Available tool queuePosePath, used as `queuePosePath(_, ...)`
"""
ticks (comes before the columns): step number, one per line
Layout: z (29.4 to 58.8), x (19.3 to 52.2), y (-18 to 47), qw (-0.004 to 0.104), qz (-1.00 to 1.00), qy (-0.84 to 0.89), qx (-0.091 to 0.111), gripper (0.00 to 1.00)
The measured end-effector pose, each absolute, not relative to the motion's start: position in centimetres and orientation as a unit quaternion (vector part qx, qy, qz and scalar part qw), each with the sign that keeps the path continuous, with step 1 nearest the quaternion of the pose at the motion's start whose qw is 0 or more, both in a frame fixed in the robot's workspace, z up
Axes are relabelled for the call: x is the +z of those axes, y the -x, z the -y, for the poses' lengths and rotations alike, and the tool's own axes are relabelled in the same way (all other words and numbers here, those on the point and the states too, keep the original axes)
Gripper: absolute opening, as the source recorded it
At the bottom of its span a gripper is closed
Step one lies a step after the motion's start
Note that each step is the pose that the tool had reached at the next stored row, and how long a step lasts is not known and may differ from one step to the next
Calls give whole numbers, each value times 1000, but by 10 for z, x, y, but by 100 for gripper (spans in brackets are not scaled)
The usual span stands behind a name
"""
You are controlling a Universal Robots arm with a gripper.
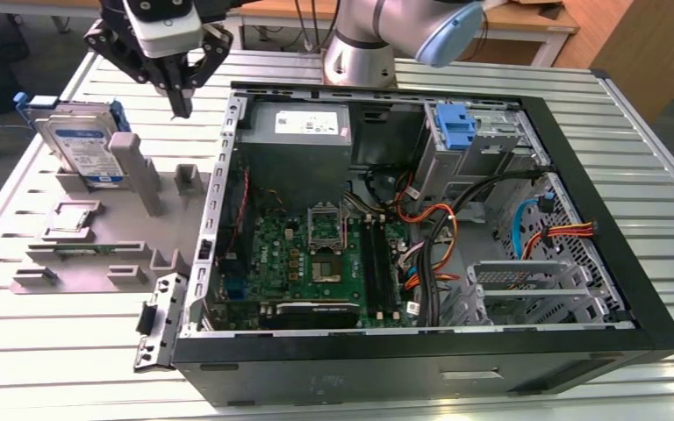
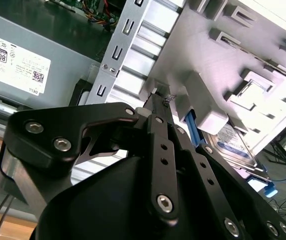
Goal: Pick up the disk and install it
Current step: 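Reach for the disk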
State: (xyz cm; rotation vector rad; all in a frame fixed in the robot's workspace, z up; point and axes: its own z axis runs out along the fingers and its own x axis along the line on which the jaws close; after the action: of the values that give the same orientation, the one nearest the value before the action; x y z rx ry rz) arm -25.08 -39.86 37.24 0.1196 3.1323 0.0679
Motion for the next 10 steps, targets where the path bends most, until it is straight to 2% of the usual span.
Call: queuePosePath(10,399,371,253,1,-999,-38,22,10)
